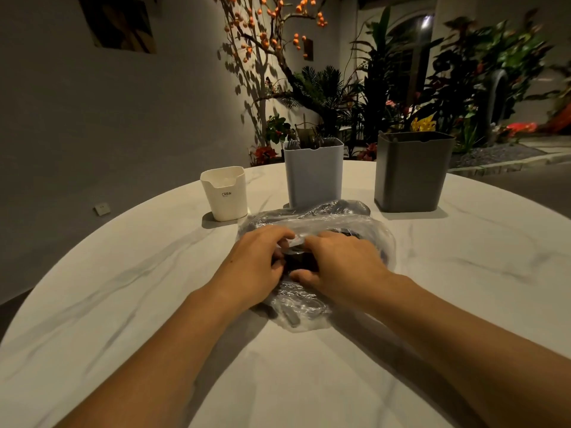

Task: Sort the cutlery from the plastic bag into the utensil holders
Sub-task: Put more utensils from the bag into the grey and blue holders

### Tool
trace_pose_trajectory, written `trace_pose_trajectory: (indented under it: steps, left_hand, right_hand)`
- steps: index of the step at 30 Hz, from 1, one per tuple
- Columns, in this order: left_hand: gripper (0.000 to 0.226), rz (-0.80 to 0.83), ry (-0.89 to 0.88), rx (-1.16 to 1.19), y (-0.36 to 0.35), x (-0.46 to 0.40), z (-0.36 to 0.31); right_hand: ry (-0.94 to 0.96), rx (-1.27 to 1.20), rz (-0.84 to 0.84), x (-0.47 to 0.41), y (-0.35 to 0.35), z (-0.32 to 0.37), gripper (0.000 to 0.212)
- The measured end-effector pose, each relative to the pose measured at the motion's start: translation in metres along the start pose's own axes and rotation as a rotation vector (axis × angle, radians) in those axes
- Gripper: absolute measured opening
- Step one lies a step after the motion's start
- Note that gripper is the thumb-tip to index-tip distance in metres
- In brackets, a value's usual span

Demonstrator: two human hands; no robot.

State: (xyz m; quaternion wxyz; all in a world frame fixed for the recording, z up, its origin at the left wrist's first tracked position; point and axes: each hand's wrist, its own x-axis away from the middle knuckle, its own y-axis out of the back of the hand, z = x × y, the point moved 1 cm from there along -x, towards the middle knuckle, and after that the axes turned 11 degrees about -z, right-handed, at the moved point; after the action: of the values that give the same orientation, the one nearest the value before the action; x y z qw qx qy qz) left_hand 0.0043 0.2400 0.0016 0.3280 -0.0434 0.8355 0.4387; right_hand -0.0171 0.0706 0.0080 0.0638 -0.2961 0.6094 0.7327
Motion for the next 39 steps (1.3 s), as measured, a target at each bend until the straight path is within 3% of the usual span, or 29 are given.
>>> trace_pose_trajectory:
  steps: [5,10,15,22,29,33,39]
  left_hand:
    - [0.048,-0.062,-0.036,-0.016,0.003,0.001,-0.003]
    - [0.044,-0.106,-0.102,-0.043,0.005,0.001,-0.006]
    - [0.044,-0.097,-0.137,-0.065,0.006,0.002,-0.01]
    - [0.047,-0.097,-0.124,-0.074,0.007,0.002,-0.01]
    - [0.067,-0.017,-0.239,-0.1,0.005,0.004,-0.014]
    - [0.049,-0.083,-0.299,-0.098,0.005,0.006,-0.022]
    - [0.035,-0.062,-0.196,-0.095,0.017,0.007,-0.039]
  right_hand:
    - [0.003,0.069,0.003,-0.005,0.003,0.001,0.025]
    - [0.068,0.178,-0.036,-0.001,0.013,0.003,0.037]
    - [0.057,0.236,0.039,0.002,0.018,0.003,0.035]
    - [0.032,0.231,0.004,0.002,0.03,0.001,0.028]
    - [0.021,0.18,-0.092,0.005,0.04,0.009,0.028]
    - [0.093,0.222,-0.16,0.006,0.048,0.016,0.035]
    - [0.137,0.159,-0.137,0.007,0.054,0.022,0.034]
